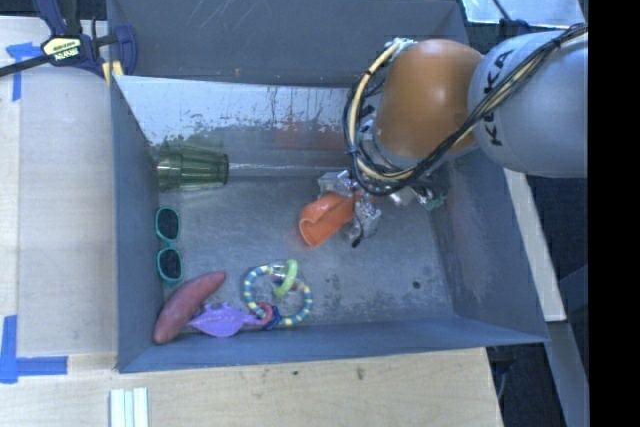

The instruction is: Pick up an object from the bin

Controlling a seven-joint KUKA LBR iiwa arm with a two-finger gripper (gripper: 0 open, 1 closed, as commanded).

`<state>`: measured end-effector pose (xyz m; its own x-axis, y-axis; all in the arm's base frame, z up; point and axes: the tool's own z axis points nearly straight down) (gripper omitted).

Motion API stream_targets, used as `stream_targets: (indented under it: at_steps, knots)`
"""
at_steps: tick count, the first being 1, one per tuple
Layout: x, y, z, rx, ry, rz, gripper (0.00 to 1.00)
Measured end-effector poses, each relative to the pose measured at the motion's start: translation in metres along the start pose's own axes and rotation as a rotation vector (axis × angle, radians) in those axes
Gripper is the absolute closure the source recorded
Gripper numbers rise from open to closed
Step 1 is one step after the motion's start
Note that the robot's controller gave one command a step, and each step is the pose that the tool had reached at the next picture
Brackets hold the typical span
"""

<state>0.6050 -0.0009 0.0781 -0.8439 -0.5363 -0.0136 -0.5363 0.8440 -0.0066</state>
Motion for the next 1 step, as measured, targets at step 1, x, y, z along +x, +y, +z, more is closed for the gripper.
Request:
stream_targets:
  at_steps: [1]
  knots:
    - [-0.0159,-0.0059,-0.136,0.002,-0.005,0.019,1.0]
